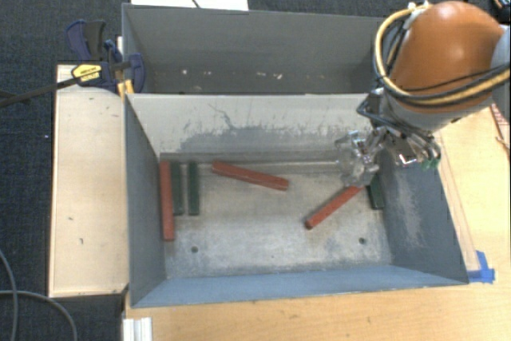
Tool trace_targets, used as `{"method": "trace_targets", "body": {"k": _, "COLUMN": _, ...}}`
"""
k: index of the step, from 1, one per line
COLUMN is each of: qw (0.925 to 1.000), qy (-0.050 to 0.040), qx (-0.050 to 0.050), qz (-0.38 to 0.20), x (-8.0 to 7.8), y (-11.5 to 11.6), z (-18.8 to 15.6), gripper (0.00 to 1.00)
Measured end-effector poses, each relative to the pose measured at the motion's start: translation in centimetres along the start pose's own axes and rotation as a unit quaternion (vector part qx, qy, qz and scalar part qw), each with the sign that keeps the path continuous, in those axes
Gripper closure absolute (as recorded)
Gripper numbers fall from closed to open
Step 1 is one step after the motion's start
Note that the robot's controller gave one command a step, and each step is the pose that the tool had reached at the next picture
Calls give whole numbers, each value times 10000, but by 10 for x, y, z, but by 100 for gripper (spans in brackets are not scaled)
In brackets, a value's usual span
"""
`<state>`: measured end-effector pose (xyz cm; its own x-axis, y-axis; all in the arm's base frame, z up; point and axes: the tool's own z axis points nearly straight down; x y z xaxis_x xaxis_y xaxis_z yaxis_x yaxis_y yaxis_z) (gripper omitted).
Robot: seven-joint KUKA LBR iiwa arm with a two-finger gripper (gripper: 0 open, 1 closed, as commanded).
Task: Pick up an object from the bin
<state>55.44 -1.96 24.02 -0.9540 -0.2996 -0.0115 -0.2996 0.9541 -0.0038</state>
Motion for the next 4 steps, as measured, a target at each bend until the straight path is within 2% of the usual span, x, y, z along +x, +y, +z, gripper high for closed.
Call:
{"method": "trace_targets", "body": {"k": 1, "qw": 10000, "qy": 41, "qx": -19, "qz": 20, "x": 2, "y": 1, "z": 5, "gripper": 0}}
{"method": "trace_targets", "body": {"k": 2, "qw": 9995, "qy": 77, "qx": -30, "qz": 296, "x": -15, "y": -16, "z": 147, "gripper": 0}}
{"method": "trace_targets", "body": {"k": 3, "qw": 9994, "qy": 67, "qx": -13, "qz": 340, "x": -5, "y": -60, "z": 172, "gripper": 0}}
{"method": "trace_targets", "body": {"k": 4, "qw": 9899, "qy": 41, "qx": -28, "qz": -1418, "x": -12, "y": -40, "z": 170, "gripper": 0}}
